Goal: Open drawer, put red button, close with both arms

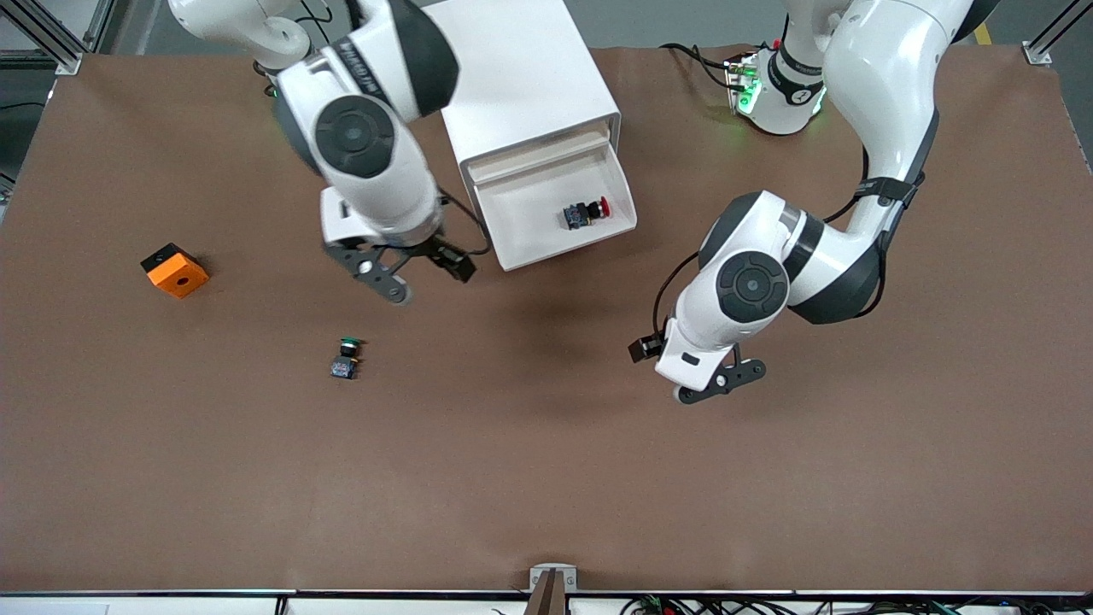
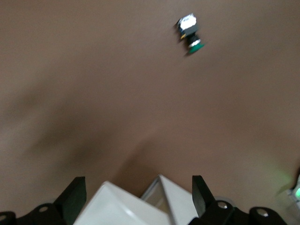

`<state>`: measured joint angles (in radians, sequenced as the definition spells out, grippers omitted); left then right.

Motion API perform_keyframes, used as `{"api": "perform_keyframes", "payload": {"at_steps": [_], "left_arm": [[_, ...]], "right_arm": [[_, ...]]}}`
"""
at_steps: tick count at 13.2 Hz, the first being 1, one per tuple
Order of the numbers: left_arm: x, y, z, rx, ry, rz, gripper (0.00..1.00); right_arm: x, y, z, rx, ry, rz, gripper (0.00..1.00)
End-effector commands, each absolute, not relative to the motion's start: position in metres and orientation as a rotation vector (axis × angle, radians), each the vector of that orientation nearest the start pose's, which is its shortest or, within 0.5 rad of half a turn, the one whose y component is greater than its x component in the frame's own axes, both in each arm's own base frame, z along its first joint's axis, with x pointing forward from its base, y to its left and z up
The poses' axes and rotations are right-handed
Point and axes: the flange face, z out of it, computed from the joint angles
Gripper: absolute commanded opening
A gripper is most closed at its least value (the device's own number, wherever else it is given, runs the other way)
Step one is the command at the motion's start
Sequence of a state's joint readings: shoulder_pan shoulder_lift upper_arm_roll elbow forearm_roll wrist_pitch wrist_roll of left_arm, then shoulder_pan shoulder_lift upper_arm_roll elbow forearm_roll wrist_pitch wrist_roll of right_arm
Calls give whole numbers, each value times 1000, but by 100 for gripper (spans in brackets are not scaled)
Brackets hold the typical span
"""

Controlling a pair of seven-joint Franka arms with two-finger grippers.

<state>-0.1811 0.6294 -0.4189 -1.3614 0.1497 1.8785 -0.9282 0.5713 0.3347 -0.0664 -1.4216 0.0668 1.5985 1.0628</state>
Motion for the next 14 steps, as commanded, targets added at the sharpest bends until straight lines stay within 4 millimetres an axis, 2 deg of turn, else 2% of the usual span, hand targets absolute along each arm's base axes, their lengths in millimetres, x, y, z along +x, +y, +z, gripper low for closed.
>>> {"api": "perform_keyframes", "payload": {"at_steps": [1, 5, 9, 11, 14], "left_arm": [[599, -350, 376, -3129, -586, 99, 100], [563, -370, 362, -3155, -580, 39, 100], [540, -407, 352, -3150, -623, 41, 100], [529, -424, 343, -3150, -656, 50, 100], [511, -443, 321, -3140, -735, 74, 100]], "right_arm": [[571, 253, 523, -3118, 712, 250, 100], [584, 147, 557, -3136, 441, 272, 100], [575, 58, 579, -3158, 239, 298, 100], [568, 28, 582, -3158, 181, 302, 100], [565, 4, 584, -3179, 141, 311, 100]]}}
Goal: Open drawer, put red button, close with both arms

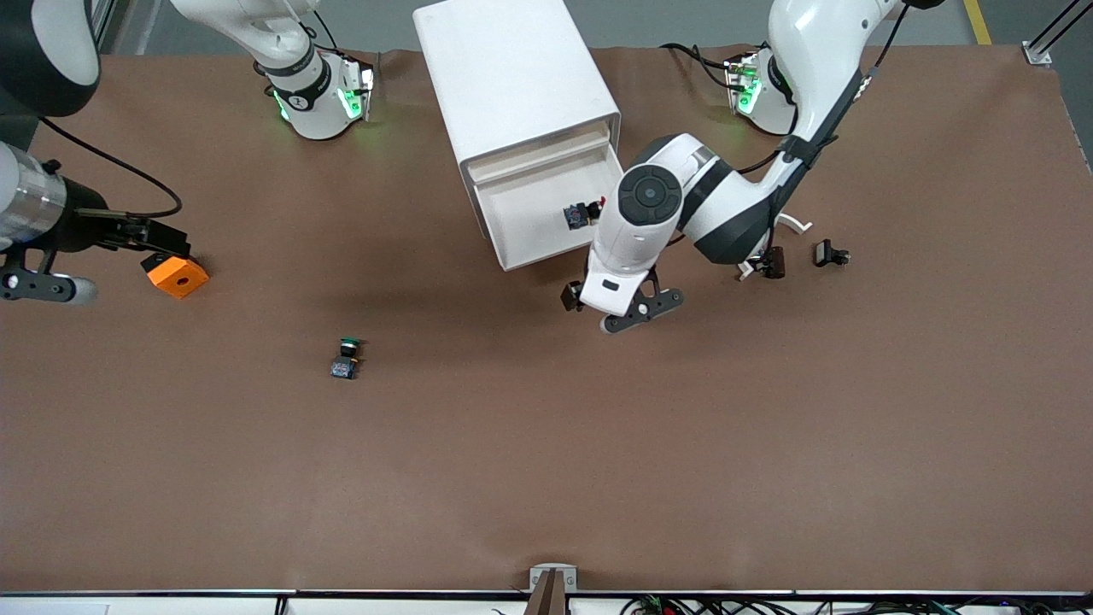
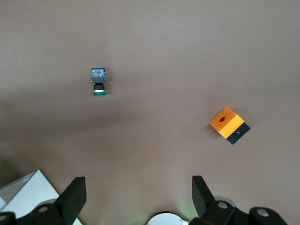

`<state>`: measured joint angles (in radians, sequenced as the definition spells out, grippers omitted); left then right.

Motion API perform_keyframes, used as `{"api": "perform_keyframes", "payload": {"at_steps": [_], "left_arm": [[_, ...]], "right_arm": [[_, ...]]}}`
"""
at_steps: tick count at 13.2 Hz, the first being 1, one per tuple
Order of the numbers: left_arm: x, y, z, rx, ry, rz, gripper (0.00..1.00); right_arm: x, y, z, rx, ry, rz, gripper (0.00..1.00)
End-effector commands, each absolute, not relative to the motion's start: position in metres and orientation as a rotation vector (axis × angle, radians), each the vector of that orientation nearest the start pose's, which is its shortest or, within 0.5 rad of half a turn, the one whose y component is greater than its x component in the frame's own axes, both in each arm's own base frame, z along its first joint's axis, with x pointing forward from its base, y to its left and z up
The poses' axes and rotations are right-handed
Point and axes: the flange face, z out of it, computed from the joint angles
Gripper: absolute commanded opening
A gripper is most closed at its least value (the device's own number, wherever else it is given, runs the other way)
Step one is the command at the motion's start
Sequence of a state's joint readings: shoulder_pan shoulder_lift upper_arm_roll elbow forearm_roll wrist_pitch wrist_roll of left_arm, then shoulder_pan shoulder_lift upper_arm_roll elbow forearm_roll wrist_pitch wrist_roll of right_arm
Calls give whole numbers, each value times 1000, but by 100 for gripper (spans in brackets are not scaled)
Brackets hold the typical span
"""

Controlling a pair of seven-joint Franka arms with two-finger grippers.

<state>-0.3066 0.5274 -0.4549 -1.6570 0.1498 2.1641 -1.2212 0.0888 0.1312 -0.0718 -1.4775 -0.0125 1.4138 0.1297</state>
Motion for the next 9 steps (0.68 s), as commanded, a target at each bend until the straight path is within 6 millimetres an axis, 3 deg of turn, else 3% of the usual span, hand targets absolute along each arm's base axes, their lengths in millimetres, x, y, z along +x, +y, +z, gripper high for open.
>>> {"api": "perform_keyframes", "payload": {"at_steps": [1, 6, 9], "left_arm": [[507, -445, 316, -3133, -748, 81, 100], [467, -465, 296, -3111, -676, 116, 100], [451, -476, 292, -3087, -697, 128, 100]], "right_arm": [[563, -2, 586, -3184, 152, 314, 100], [563, -29, 582, -3167, 82, 330, 100], [562, -46, 580, -3153, 156, 342, 100]]}}
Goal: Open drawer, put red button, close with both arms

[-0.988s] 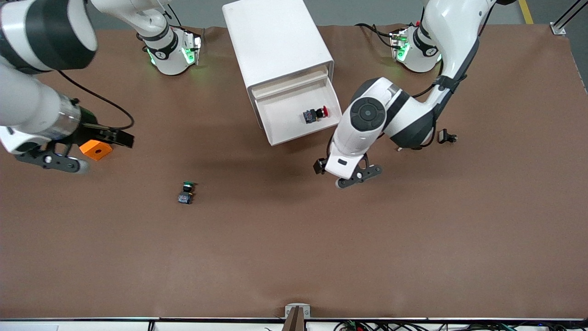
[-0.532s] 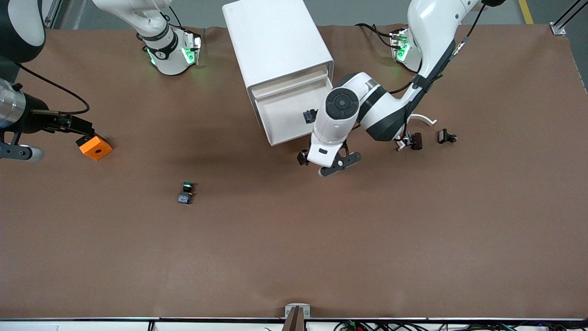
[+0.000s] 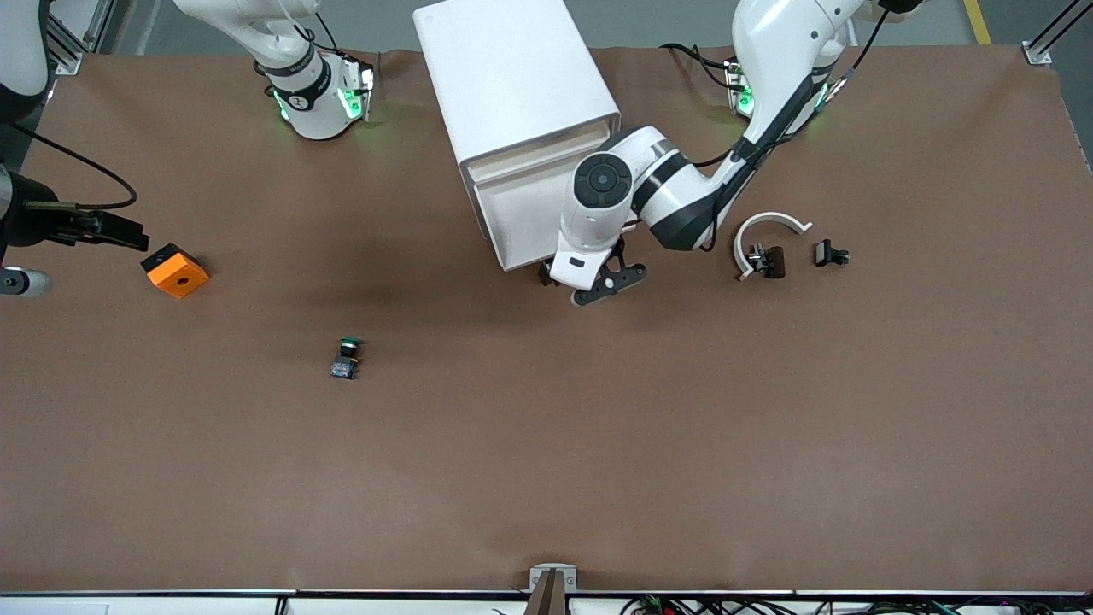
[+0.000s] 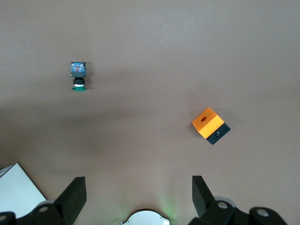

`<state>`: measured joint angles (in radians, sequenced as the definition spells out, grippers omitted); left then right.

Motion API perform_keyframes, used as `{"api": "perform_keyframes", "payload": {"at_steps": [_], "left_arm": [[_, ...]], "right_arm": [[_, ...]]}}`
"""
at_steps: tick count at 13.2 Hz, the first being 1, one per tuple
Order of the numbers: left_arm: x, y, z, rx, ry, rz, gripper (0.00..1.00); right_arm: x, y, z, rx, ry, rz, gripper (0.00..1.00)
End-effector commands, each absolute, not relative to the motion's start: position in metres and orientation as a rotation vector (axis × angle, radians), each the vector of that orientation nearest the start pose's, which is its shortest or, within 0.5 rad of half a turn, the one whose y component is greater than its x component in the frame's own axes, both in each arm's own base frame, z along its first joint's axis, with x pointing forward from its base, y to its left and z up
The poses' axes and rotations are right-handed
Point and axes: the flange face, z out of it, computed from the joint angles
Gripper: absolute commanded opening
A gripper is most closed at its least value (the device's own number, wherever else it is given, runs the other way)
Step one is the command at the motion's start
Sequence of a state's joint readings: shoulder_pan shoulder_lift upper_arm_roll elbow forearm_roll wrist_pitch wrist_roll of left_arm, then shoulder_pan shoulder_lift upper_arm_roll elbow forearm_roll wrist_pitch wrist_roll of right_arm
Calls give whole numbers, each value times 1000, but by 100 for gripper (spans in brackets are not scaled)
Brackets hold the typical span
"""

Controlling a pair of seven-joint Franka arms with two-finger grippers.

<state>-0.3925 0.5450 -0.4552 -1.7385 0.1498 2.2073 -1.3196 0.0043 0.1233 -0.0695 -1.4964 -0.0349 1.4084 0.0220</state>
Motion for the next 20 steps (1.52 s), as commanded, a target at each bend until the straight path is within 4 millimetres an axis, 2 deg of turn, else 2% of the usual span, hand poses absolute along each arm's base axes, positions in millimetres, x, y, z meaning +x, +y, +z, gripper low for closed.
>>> {"api": "perform_keyframes", "payload": {"at_steps": [1, 4, 6, 8, 13, 17, 20], "left_arm": [[448, -477, 291, -3081, -712, 131, 100], [436, -488, 292, -3075, -721, 136, 100], [426, -495, 293, -3071, -709, 150, 100], [415, -501, 296, -3059, -679, 174, 100], [397, -517, 304, -3082, -615, 185, 100], [377, -532, 310, -3100, -571, 204, 100], [361, -540, 311, -3090, -533, 226, 100]], "right_arm": [[562, -44, 582, -3154, 164, 339, 100], [563, -39, 583, -3155, 331, 329, 100], [563, -39, 583, -3153, 297, 327, 100], [564, -39, 583, -3154, 183, 324, 100], [565, -43, 588, -3155, 195, 309, 100], [564, -49, 617, -3162, 205, 228, 100], [552, -55, 639, -3156, 225, 264, 100]]}}
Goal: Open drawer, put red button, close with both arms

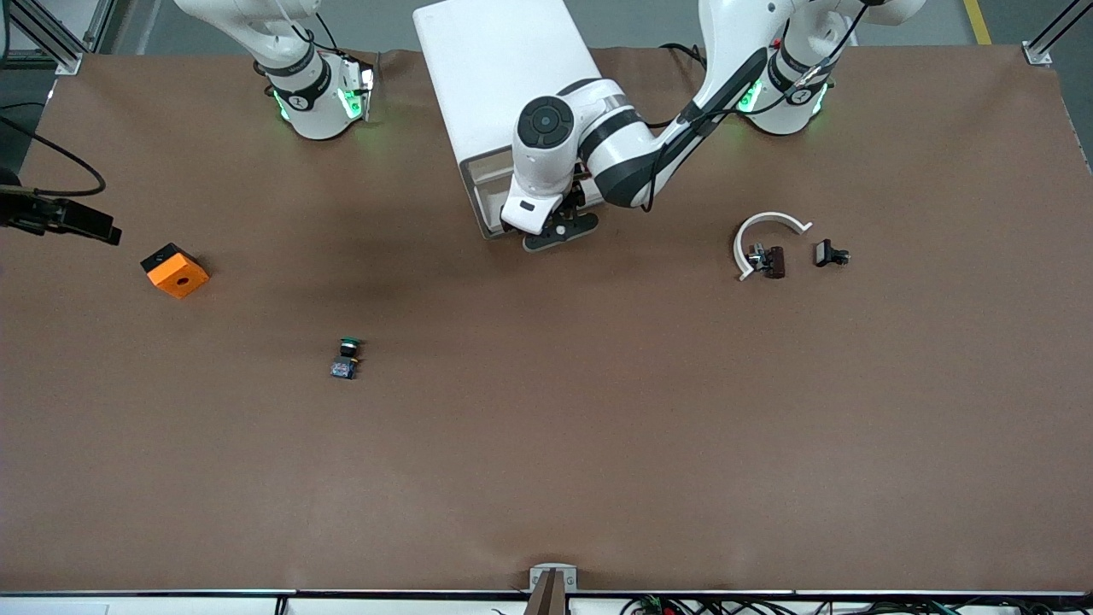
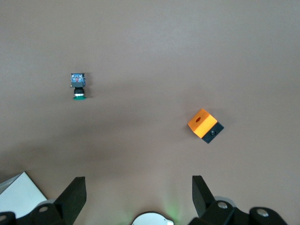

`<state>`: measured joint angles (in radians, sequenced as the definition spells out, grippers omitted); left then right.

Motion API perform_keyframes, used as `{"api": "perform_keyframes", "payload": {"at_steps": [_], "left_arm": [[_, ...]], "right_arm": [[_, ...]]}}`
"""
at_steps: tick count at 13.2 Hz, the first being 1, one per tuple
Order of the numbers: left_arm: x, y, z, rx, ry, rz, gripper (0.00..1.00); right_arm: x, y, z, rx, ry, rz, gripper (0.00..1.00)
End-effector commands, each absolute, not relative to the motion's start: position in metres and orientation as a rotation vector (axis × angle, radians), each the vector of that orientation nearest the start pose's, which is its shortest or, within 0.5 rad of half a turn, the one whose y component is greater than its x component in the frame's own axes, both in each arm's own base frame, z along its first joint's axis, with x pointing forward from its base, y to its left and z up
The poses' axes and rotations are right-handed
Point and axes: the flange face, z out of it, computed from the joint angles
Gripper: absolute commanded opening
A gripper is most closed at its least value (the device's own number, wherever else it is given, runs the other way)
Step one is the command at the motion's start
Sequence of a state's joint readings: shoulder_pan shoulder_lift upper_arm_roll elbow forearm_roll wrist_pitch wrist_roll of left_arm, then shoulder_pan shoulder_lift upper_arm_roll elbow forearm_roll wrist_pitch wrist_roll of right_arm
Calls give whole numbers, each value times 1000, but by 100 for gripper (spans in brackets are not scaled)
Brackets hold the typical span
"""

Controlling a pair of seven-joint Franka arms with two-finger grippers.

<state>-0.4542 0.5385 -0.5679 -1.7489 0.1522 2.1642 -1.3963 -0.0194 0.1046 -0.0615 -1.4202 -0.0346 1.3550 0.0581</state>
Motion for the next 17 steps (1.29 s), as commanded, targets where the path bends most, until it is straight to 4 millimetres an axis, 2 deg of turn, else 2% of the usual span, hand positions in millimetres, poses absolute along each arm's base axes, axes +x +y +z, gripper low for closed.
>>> {"api": "perform_keyframes", "payload": {"at_steps": [1, 4, 6, 8, 14, 17], "left_arm": [[359, -542, 311, -3090, -528, 230, 100], [347, -550, 312, -3096, -498, 233, 100], [343, -553, 311, -3095, -491, 235, 100], [338, -558, 311, -3089, -526, 236, 100], [326, -566, 311, -3086, -527, 240, 100], [327, -568, 313, -3089, -545, 242, 100]], "right_arm": [[550, -55, 645, -3163, 224, 250, 100], [536, -58, 662, -3153, 236, 227, 100], [525, -48, 678, -3158, 208, 181, 100], [525, -39, 675, -3160, 179, 205, 100], [516, -39, 671, -3140, 184, 286, 100], [504, -40, 673, -3095, 182, 216, 100]]}}
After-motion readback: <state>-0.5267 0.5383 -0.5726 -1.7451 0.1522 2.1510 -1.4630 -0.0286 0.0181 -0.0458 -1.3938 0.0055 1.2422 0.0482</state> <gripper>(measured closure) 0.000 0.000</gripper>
